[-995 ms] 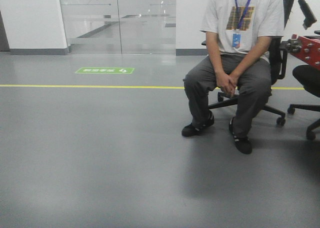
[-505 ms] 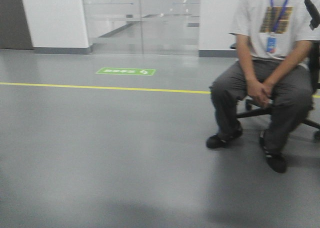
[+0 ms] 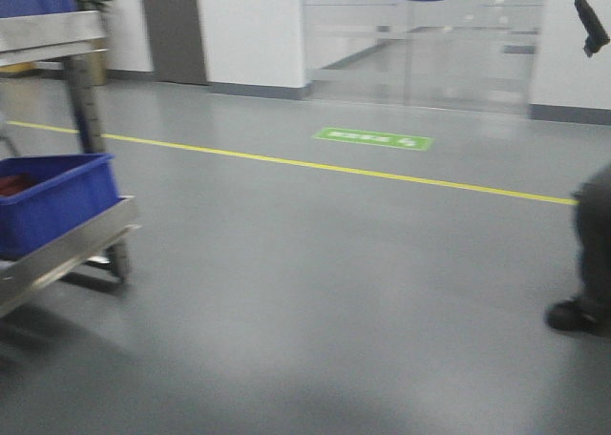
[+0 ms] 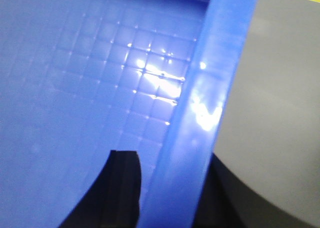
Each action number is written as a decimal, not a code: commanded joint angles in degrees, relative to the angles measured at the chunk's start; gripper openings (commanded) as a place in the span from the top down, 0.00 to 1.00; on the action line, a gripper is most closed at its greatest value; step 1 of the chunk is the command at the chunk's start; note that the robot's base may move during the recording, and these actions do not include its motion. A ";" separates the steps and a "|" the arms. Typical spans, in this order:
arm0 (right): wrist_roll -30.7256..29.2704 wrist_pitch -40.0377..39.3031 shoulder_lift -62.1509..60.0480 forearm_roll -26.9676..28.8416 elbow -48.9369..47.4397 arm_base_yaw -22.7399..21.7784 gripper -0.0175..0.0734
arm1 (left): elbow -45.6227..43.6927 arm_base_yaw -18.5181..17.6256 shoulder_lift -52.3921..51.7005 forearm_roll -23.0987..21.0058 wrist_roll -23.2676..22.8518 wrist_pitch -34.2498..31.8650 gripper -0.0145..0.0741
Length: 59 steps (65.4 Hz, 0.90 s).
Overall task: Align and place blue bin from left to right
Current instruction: 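Drive up to the second steel rack holding the bin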
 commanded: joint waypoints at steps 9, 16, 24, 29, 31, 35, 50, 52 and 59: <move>1.00 -5.12 -0.44 0.22 -0.74 -0.04 0.88 | -1.26 -1.17 -2.13 -3.52 1.26 -9.52 0.96; 1.00 -5.12 -0.44 0.22 -0.74 -0.04 0.88 | -1.26 -1.17 -2.13 -3.42 1.26 -9.64 0.96; 1.00 -5.12 -0.44 0.22 -0.74 -0.04 0.88 | -1.26 -1.17 -2.13 -3.42 1.26 -9.64 0.96; 1.00 -5.12 -0.44 0.22 -0.74 -0.04 0.88 | -1.26 -1.17 -2.13 -3.42 1.26 -9.64 0.96; 1.00 -5.12 -0.44 0.22 -0.74 -0.04 0.88 | -1.26 -1.17 -2.13 -3.42 1.26 -9.64 0.96; 1.00 -5.12 -0.44 0.22 -0.74 -0.04 0.88 | -1.26 -1.17 -2.13 -3.42 1.26 -9.64 0.96; 1.00 -5.12 -0.44 0.22 -0.74 -0.04 0.88 | -1.26 -1.17 -2.13 -3.42 1.26 -9.64 0.96; 1.00 -5.12 -0.44 0.22 -0.74 -0.04 0.88 | -1.26 -1.17 -2.13 -3.42 1.26 -9.64 0.96; 1.00 -5.12 -0.44 0.22 -0.74 -0.04 0.88 | -1.26 -1.17 -2.13 -3.42 1.26 -9.64 0.96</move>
